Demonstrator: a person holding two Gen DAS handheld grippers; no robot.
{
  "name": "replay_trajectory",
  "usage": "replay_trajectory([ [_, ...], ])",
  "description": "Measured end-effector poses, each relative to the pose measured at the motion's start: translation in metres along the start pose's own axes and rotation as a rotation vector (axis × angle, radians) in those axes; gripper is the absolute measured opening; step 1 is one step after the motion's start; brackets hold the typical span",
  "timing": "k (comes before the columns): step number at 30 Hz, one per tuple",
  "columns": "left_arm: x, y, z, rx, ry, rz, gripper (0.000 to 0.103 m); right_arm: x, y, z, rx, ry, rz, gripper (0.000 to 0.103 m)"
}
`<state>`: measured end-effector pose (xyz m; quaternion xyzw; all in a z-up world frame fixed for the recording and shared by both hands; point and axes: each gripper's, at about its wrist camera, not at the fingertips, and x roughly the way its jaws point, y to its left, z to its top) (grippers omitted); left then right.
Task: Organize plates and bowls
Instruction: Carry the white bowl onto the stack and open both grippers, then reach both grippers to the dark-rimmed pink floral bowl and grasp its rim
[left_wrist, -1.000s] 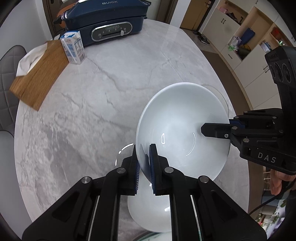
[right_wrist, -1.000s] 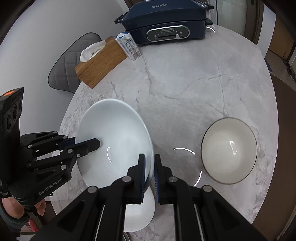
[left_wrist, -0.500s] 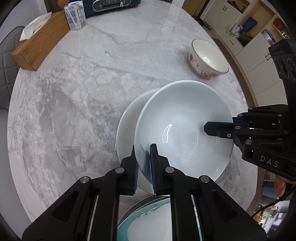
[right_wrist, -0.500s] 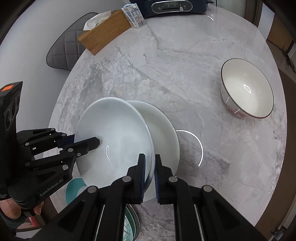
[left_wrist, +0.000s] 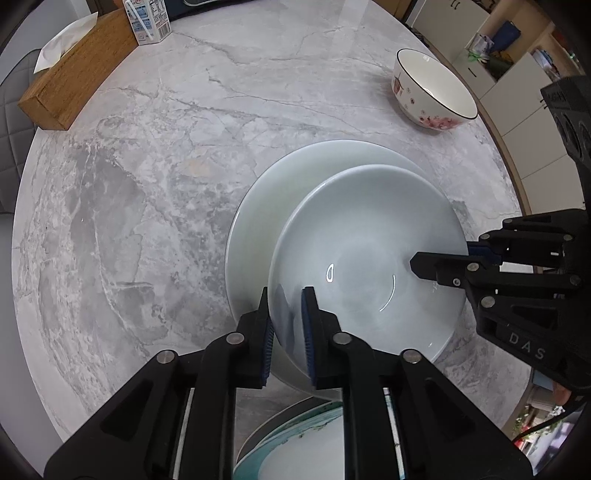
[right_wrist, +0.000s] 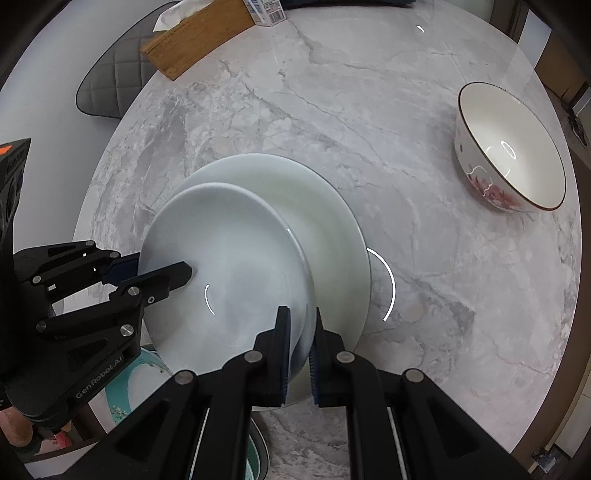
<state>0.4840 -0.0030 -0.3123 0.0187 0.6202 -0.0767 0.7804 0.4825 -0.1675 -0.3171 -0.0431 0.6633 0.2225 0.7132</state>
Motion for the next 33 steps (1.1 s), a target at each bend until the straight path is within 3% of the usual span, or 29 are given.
replay_trajectory([
  [9, 0.003, -0.002, 0.004, -0.003, -0.023, 0.008, 0.019, 0.001, 0.001, 0.002, 0.006, -0.025, -0.029, 0.015],
  [14, 0.001, -0.006, 0.002, 0.001, -0.041, -0.013, 0.031, 0.004, 0.009, 0.004, -0.017, -0.036, -0.049, 0.029],
  [26, -0.011, 0.004, 0.002, -0.048, -0.078, -0.036, 0.037, -0.009, 0.011, 0.009, 0.003, -0.061, -0.093, 0.041],
  [30, -0.023, 0.006, 0.000, -0.057, -0.102, -0.036, 0.046, -0.017, 0.008, 0.005, 0.022, -0.082, -0.086, 0.044],
  [33, -0.035, 0.010, 0.000, -0.075, -0.128, -0.025, 0.060, -0.031, 0.005, 0.001, 0.051, -0.115, -0.094, 0.058],
])
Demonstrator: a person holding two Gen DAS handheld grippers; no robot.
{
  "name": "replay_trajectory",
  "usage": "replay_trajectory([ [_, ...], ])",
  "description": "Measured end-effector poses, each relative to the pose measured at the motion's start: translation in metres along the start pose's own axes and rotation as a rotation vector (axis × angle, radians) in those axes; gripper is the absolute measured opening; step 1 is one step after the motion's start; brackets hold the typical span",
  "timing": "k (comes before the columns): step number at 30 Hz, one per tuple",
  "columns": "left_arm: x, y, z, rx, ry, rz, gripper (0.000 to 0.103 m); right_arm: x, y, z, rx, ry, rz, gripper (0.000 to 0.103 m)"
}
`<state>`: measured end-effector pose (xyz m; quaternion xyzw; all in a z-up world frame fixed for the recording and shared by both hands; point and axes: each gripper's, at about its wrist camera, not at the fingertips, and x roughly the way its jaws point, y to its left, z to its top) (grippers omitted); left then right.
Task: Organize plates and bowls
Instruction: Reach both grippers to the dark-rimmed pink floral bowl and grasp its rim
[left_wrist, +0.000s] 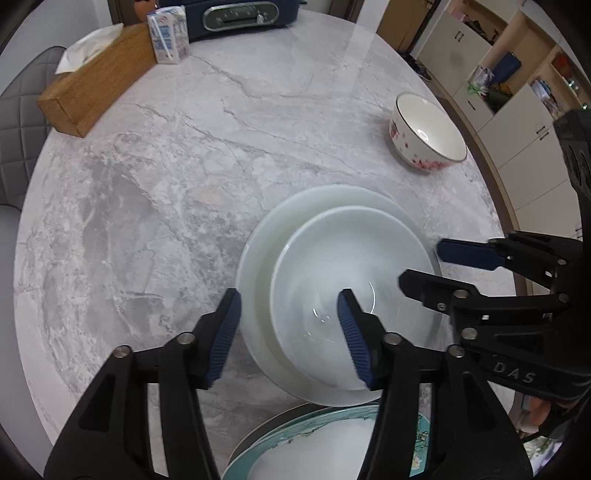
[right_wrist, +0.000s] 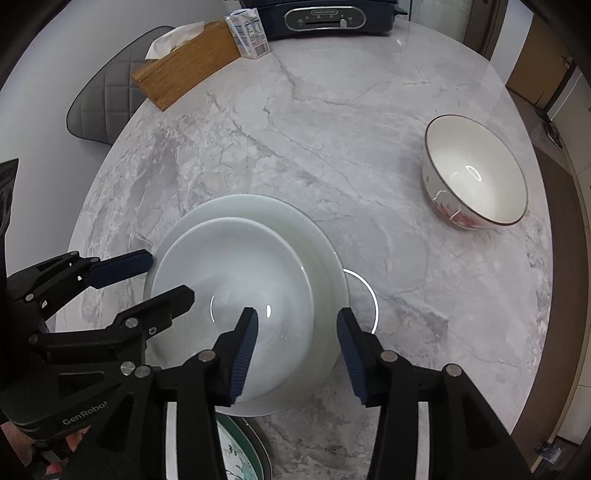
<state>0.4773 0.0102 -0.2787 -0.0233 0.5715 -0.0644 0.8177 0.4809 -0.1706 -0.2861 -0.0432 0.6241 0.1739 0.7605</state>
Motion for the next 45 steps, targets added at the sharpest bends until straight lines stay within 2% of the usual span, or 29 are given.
replay_trajectory([
  [1, -0.006, 0.003, 0.001, -0.008, -0.019, 0.001, 0.063, -0.007, -0.004, -0.001, 0.015, -0.025, 0.004, 0.073],
  [2, -0.012, 0.006, 0.003, -0.014, -0.037, -0.004, 0.075, -0.015, -0.009, -0.003, 0.035, -0.059, 0.029, 0.091],
  [3, -0.017, 0.008, 0.006, -0.019, -0.047, -0.017, 0.095, -0.025, -0.015, -0.006, 0.054, -0.099, 0.060, 0.097],
  [4, -0.021, 0.009, 0.010, -0.014, -0.050, -0.025, 0.103, -0.034, -0.021, -0.008, 0.065, -0.137, 0.077, 0.102],
  [8, -0.032, 0.004, 0.034, 0.040, -0.106, 0.013, 0.103, -0.058, -0.052, -0.008, 0.080, -0.178, 0.083, 0.103],
  [14, -0.035, -0.036, 0.094, 0.162, -0.214, 0.034, 0.103, -0.065, -0.132, 0.021, 0.190, -0.180, -0.020, 0.103],
  [16, -0.021, -0.053, 0.118, 0.175, -0.182, 0.023, 0.103, -0.057, -0.156, 0.031, 0.222, -0.157, -0.048, 0.103],
  [20, 0.015, -0.088, 0.159, 0.226, -0.116, 0.040, 0.103, -0.039, -0.197, 0.055, 0.294, -0.128, -0.044, 0.103],
  [22, 0.038, -0.105, 0.174, 0.236, -0.071, 0.038, 0.103, -0.030, -0.206, 0.063, 0.304, -0.117, -0.030, 0.103],
  [24, 0.059, -0.116, 0.187, 0.231, -0.040, 0.030, 0.103, -0.017, -0.211, 0.071, 0.310, -0.081, -0.033, 0.102],
  [27, 0.084, -0.122, 0.199, 0.193, -0.002, 0.006, 0.103, -0.002, -0.213, 0.080, 0.306, -0.048, -0.019, 0.094],
  [30, 0.099, -0.126, 0.202, 0.197, -0.001, 0.036, 0.102, 0.006, -0.217, 0.086, 0.321, -0.041, -0.018, 0.090],
  [35, 0.119, -0.120, 0.204, 0.186, 0.010, 0.054, 0.102, 0.022, -0.223, 0.095, 0.333, 0.011, -0.016, 0.056],
  [36, 0.123, -0.120, 0.205, 0.183, 0.015, 0.048, 0.101, 0.025, -0.224, 0.094, 0.338, 0.020, -0.010, 0.052],
  [37, 0.124, -0.118, 0.203, 0.185, 0.015, 0.047, 0.097, 0.027, -0.225, 0.094, 0.341, 0.030, -0.009, 0.041],
  [39, 0.128, -0.121, 0.202, 0.202, 0.021, 0.057, 0.073, 0.030, -0.224, 0.093, 0.337, 0.036, -0.002, 0.033],
  [40, 0.130, -0.121, 0.201, 0.201, 0.027, 0.035, 0.068, 0.031, -0.223, 0.093, 0.333, 0.033, 0.011, 0.029],
  [42, 0.132, -0.125, 0.201, 0.208, 0.029, 0.013, 0.051, 0.031, -0.219, 0.096, 0.325, 0.034, 0.021, 0.021],
  [43, 0.133, -0.129, 0.201, 0.221, 0.034, 0.000, 0.046, 0.031, -0.217, 0.097, 0.319, 0.034, 0.027, 0.012],
  [44, 0.133, -0.134, 0.201, 0.235, 0.037, -0.009, 0.033, 0.031, -0.213, 0.097, 0.306, 0.036, 0.032, 0.010],
  [45, 0.132, -0.139, 0.200, 0.249, 0.038, -0.009, 0.024, 0.031, -0.209, 0.098, 0.287, 0.039, 0.019, 0.010],
])
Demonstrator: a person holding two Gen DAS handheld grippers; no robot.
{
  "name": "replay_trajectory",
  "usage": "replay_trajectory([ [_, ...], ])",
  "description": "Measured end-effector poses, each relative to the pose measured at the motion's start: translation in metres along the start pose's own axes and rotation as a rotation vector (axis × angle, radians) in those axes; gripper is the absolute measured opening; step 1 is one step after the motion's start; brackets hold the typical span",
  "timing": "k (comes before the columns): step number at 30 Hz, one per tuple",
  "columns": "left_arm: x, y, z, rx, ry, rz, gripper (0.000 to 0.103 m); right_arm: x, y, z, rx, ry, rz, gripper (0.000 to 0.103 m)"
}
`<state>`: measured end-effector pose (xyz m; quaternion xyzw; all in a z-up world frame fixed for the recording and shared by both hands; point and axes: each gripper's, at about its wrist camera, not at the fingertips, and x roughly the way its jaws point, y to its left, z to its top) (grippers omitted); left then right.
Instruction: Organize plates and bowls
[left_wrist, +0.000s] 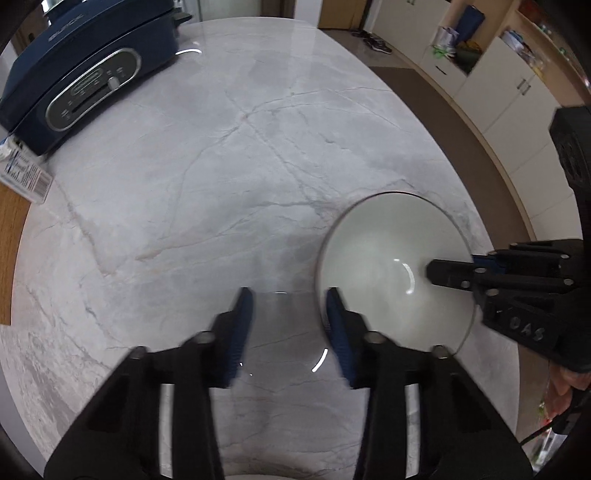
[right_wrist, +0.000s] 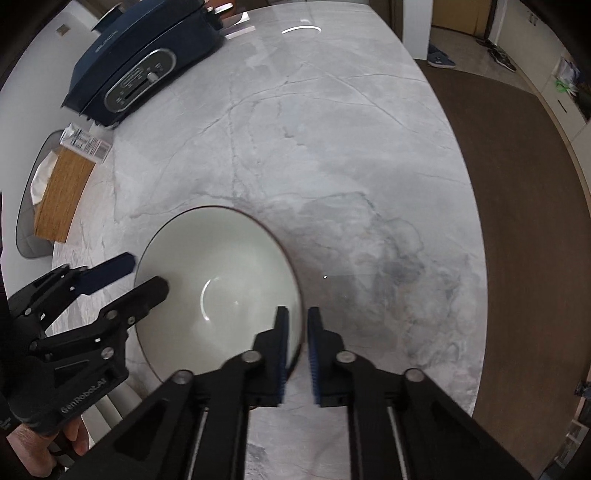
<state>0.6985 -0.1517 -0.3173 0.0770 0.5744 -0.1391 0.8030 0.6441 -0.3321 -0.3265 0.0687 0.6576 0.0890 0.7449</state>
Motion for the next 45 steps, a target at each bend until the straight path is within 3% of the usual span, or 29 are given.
replay_trajectory([
  [7, 0.005, 0.001, 0.000, -0.003, 0.024, -0.011, 0.018, 0.000, 0.004, -0.001, -0.012, -0.004, -0.003, 0.009],
  [21, -0.018, 0.003, -0.010, 0.000, -0.011, -0.032, 0.003, -0.017, 0.019, -0.005, -0.024, -0.048, -0.032, 0.008],
  [32, -0.024, 0.010, -0.018, -0.031, -0.011, -0.075, 0.002, -0.014, 0.016, -0.009, 0.019, -0.044, 0.009, 0.009],
  [39, -0.030, 0.014, -0.016, -0.046, -0.014, -0.097, 0.002, -0.012, 0.004, -0.011, 0.090, -0.033, 0.094, 0.010],
  [45, -0.025, 0.015, -0.019, -0.051, -0.015, -0.084, 0.003, -0.011, 0.009, -0.011, 0.074, -0.035, 0.076, 0.010],
])
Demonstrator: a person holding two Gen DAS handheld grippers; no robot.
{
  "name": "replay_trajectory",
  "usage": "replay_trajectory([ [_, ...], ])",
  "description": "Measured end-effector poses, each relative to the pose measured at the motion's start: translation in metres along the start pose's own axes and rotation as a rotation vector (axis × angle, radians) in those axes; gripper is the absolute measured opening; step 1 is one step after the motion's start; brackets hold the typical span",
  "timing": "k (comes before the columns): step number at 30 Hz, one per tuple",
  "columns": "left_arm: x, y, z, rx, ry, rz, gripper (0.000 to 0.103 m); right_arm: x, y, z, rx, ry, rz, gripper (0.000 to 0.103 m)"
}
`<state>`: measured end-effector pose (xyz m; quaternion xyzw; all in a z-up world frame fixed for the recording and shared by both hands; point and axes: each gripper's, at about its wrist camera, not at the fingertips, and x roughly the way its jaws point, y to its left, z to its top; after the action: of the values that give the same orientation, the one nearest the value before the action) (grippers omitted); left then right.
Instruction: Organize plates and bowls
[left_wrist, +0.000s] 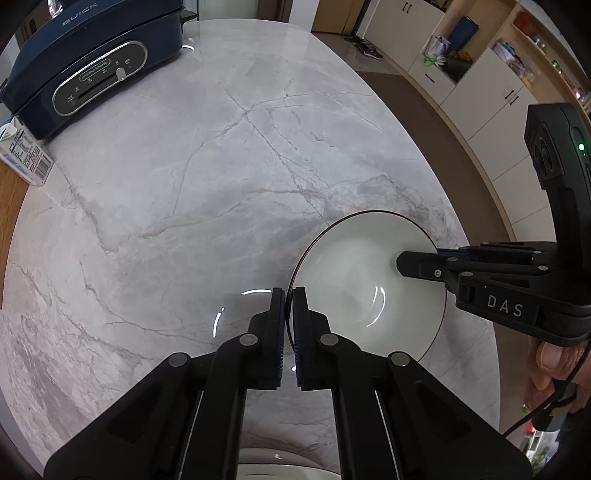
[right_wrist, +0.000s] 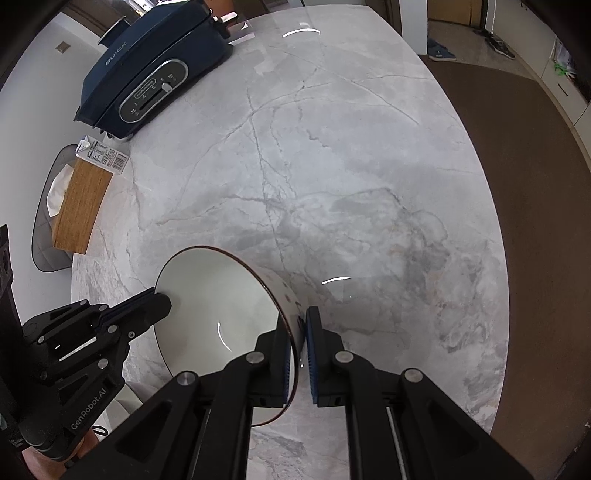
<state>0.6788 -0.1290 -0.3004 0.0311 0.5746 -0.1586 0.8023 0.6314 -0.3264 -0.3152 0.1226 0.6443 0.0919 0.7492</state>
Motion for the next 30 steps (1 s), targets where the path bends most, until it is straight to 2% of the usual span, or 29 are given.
replay_trajectory([
  [3, 0.001, 0.005, 0.000, -0.027, 0.015, -0.008, 0.004, 0.003, 0.000, 0.000, -0.004, 0.012, 0.012, 0.009],
  [7, -0.001, 0.002, -0.007, 0.001, 0.039, 0.016, 0.005, 0.005, 0.001, 0.000, -0.012, 0.022, 0.017, 0.010],
  [10, -0.002, 0.005, -0.013, -0.024, 0.051, 0.025, 0.015, 0.004, 0.003, -0.001, -0.032, 0.020, 0.010, 0.012],
  [12, -0.002, 0.006, -0.015, -0.033, 0.058, 0.033, 0.028, 0.000, 0.005, -0.004, -0.046, 0.011, 0.011, 0.020],
  [13, 0.000, 0.006, -0.016, -0.035, 0.072, 0.037, 0.034, -0.002, 0.005, -0.006, -0.041, 0.008, 0.015, 0.040],
  [14, 0.002, 0.006, -0.017, -0.044, 0.082, 0.029, 0.051, -0.004, 0.004, -0.007, -0.031, 0.000, 0.014, 0.061],
  [15, 0.002, 0.007, -0.019, -0.053, 0.081, 0.020, 0.057, -0.008, 0.003, -0.008, -0.029, -0.012, 0.013, 0.064],
  [19, 0.008, 0.005, -0.024, -0.047, 0.098, 0.008, 0.057, -0.011, 0.007, -0.017, -0.056, -0.006, -0.007, 0.063],
  [20, 0.008, 0.004, -0.024, -0.046, 0.090, 0.008, 0.055, -0.009, 0.009, -0.019, -0.063, 0.005, -0.011, 0.059],
  [22, 0.012, 0.005, -0.024, -0.056, 0.093, -0.002, 0.028, -0.002, 0.012, -0.024, -0.079, 0.034, -0.016, 0.052],
  [23, 0.014, 0.008, -0.025, -0.075, 0.100, -0.027, 0.017, 0.002, 0.013, -0.026, -0.078, 0.047, -0.017, 0.041],
  [24, 0.016, 0.009, -0.025, -0.082, 0.101, -0.036, 0.015, 0.004, 0.013, -0.027, -0.078, 0.054, -0.012, 0.030],
  [25, 0.016, 0.007, -0.025, -0.066, 0.102, -0.032, 0.012, 0.007, 0.013, -0.029, -0.078, 0.058, -0.009, 0.015],
  [30, 0.016, 0.005, -0.025, -0.060, 0.086, -0.025, 0.009, 0.008, 0.009, -0.031, -0.059, 0.058, 0.021, 0.015],
])
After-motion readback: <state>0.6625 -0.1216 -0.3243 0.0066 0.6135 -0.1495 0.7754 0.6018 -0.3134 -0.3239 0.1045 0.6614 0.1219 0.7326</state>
